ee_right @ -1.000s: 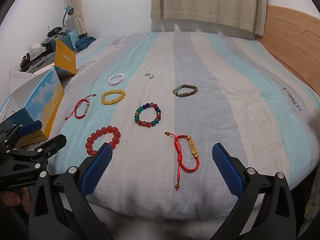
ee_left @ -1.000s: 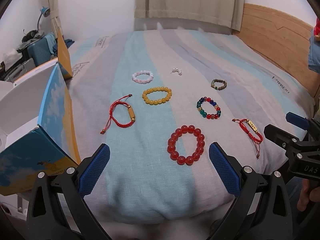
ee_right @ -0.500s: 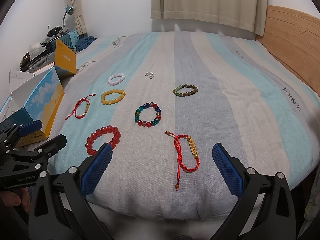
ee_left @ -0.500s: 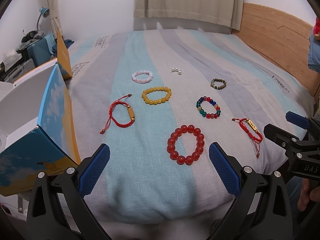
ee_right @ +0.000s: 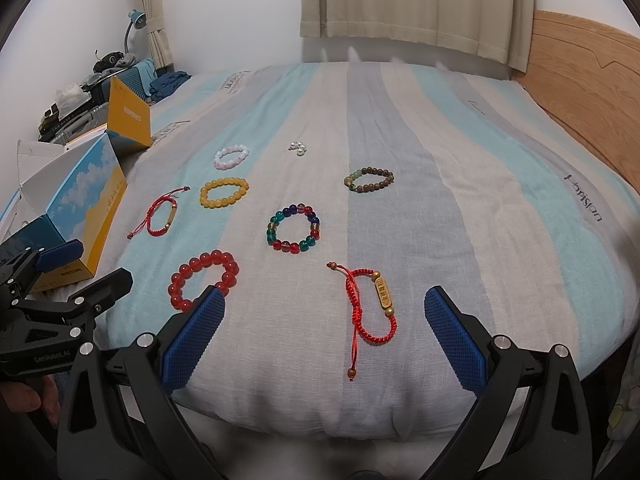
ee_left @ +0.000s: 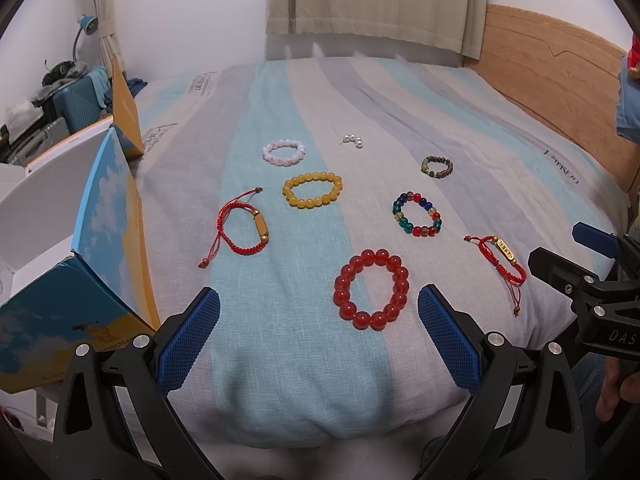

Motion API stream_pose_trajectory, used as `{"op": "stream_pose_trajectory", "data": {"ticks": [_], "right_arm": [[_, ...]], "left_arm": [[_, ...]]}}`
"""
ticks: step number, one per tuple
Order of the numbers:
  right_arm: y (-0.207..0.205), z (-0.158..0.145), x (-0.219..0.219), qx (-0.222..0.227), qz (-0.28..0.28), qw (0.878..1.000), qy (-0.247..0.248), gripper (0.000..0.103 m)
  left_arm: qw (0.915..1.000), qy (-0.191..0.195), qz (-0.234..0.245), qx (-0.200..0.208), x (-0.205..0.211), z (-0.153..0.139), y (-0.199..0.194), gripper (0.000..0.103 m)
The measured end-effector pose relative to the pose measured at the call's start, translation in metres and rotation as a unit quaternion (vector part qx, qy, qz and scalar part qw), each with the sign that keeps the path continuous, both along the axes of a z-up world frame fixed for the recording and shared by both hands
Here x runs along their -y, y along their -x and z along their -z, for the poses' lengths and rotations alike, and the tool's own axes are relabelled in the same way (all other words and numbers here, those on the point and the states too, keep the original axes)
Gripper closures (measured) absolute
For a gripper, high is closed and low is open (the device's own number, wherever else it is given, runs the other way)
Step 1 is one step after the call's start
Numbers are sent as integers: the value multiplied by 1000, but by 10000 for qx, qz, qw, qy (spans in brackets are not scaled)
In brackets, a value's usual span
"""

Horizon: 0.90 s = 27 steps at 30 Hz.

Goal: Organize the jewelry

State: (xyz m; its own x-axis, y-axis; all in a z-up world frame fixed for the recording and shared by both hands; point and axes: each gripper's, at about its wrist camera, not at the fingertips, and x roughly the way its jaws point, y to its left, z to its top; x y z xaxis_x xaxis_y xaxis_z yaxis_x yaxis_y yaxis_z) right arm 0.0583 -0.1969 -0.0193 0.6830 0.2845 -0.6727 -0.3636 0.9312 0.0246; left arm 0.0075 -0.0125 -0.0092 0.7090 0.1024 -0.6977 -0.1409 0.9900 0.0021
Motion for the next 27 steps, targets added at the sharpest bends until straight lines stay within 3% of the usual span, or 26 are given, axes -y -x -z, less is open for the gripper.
{"op": "stream_pose_trajectory", "data": {"ticks": [15,27], "right_arm": [[-10,-1,6,50,14,9999,131,6],[-73,32,18,-861,-38,9957,352,6]], "left_arm": [[9998,-65,124,-105,3,5,-14,6],[9966,43,440,-700,20,46,-71,6]]}}
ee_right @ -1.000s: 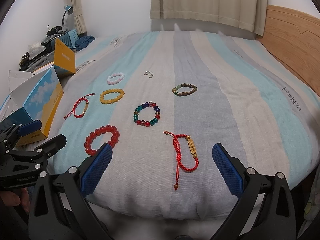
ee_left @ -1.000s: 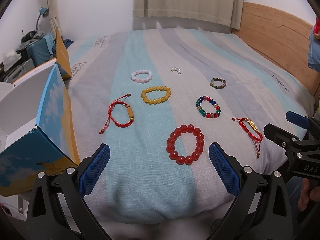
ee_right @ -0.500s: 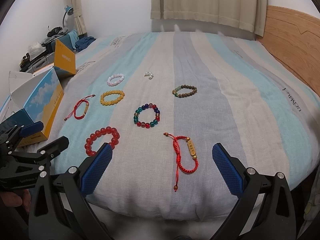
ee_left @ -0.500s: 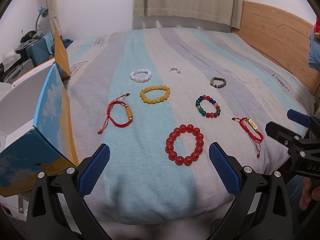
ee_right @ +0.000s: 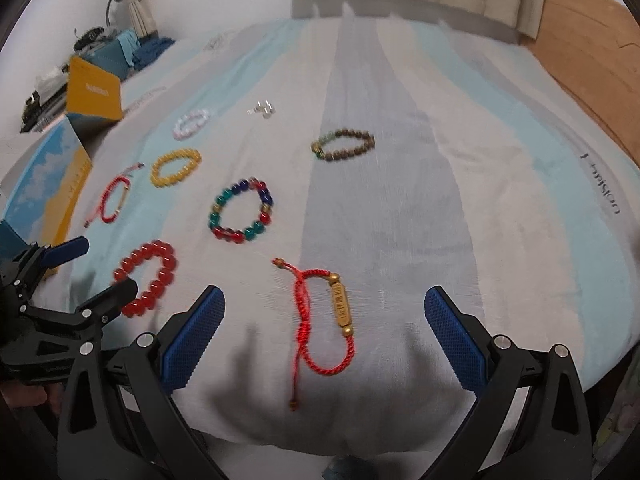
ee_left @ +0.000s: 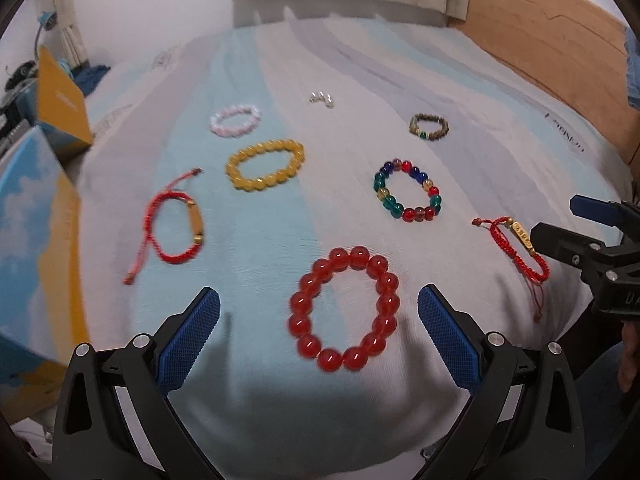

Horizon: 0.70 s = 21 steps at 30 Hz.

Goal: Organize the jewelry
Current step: 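Grasp the red cord bracelet with gold tag with right tool while left tool grasps red bead bracelet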

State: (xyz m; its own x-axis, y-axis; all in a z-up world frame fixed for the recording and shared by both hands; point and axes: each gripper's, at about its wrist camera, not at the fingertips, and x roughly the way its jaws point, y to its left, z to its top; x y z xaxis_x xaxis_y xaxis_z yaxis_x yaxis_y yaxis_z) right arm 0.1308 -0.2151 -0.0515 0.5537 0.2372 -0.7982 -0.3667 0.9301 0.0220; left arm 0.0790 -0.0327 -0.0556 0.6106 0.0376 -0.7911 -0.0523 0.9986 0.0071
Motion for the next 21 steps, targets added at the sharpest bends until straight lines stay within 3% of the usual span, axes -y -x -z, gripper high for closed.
{"op": "stream_pose_trajectory", "data": {"ticks": [6,9,11,13,17,21], "right_arm": [[-10,17,0,-329,-112,9994,30,11],[-11,23,-4,-460,-245,9986,115,30],[-12,30,-7,-567,-302,9978,190,49],[-13,34,-9,-619,-309,9973,246,59],[-12,36,-10,-581,-293,9973,340,69],[-14,37,-11,-615,-250,9973,316,72]], "left_arm": [[9994,-108,155,-291,11,24,-20,6],[9994,-116,152,-283,12,27,-23,6],[9995,-83,135,-281,11,27,-24,6],[9995,-48,134,-292,10,28,-24,7],[9993,-42,151,-336,10,29,-25,12],[9991,36,163,-385,7,27,-22,27]]}}
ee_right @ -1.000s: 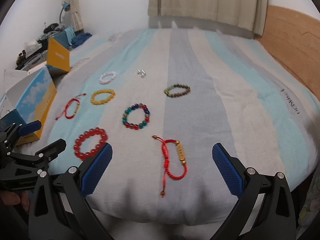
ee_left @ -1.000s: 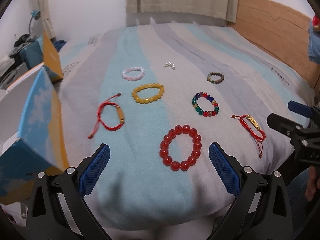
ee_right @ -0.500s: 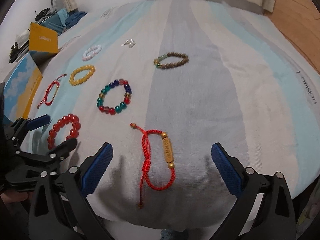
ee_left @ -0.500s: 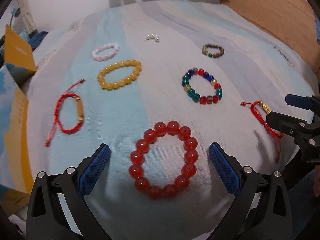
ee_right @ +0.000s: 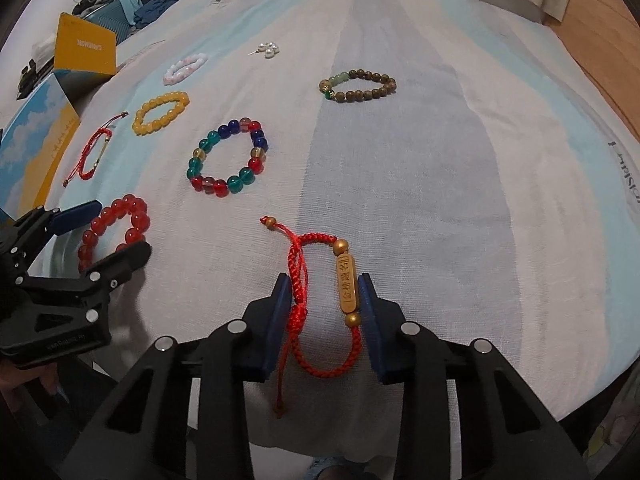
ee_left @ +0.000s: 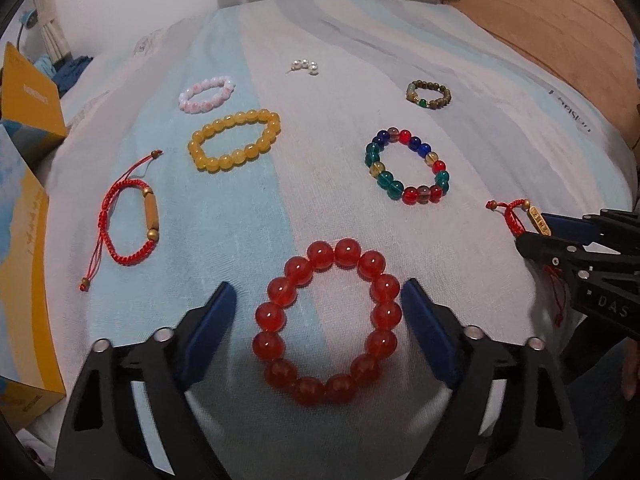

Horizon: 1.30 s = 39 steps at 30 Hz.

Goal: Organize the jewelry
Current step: 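Grasp the red cord bracelet with gold tag with right tool while left tool grasps red bead bracelet, then lift both held bracelets off the bed with both tools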

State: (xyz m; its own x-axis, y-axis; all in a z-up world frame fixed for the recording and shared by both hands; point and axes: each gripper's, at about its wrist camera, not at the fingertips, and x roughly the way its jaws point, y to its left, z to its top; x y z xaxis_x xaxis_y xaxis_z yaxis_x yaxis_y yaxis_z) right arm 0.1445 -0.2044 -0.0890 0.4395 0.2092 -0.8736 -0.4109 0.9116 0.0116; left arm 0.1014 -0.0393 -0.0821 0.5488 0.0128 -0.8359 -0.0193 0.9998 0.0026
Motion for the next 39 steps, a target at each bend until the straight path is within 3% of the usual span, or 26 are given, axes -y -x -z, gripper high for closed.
{"op": "stream_pose_trajectory", "data": {"ticks": [2,7,9,17,21,23,28,39], "right_arm": [[0,0,0,-14,32,10000,-29,75],[-3,-2,4,-97,124,9997,-186,87],[-3,-3,5,-105,130,9996,-249,88],[-1,-11,6,-15,125,9988,-464,89],[0,-16,7,18,140,9982,-575,89],[0,-17,6,35,151,9981,-604,89],[1,-22,6,80,211,9970,-742,89],[14,-56,3,342,218,9959,-813,89]], "left_arm": [[10000,62,24,-30,-2,-2,2,35],[9998,169,6,-101,-10,-6,7,71],[9995,305,11,-121,-16,-8,8,76],[9989,459,64,-96,-22,-15,14,78],[9992,398,72,44,-24,-26,21,90],[9984,555,120,64,-27,-31,23,90],[9984,548,113,25,-31,-34,26,90],[9976,556,287,305,-24,-73,42,90]]}}
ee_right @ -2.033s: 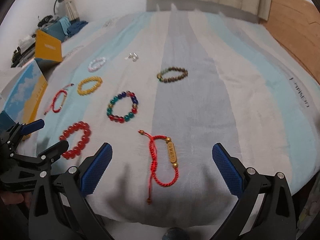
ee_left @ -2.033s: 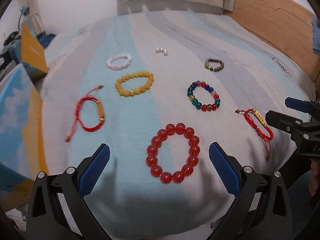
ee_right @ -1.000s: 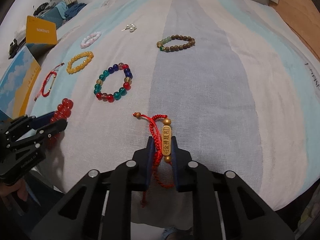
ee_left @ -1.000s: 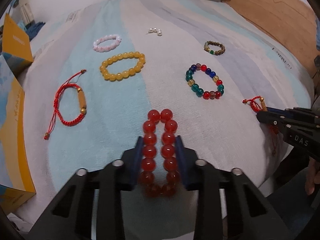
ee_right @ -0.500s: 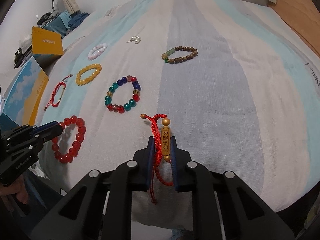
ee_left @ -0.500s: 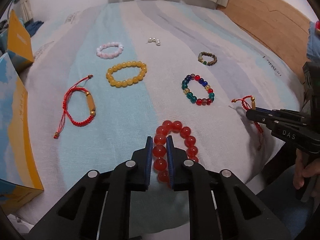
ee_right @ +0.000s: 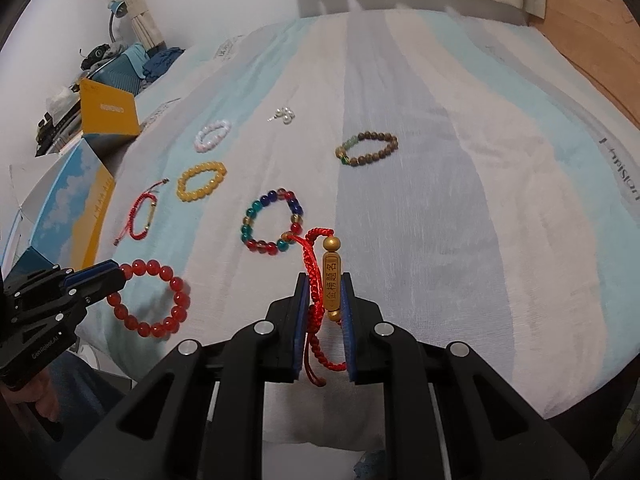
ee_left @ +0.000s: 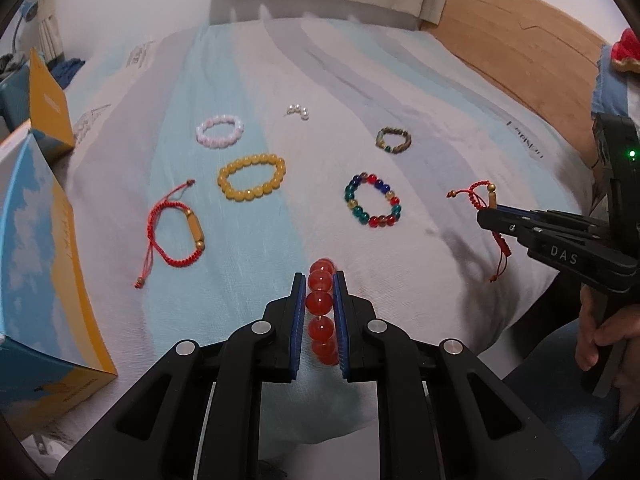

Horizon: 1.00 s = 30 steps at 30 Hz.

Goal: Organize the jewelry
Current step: 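Lift both held bracelets off the bed with both tools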

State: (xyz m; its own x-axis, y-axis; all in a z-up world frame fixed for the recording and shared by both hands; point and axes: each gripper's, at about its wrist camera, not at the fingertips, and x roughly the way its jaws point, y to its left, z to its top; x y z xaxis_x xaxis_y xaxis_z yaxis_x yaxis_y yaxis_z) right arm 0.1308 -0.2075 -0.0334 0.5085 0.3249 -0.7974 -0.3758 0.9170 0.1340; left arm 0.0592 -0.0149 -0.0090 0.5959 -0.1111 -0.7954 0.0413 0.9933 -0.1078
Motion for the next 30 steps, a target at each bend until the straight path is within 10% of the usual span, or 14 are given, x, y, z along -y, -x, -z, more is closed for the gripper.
{"op": "stream_pose_trajectory", "data": {"ticks": [30], "right_arm": [[15,-98,-71,422,-383,9983,-118,89]], "left_arm": [[9973,-6,-258,689,-64,-121,20,90]]}}
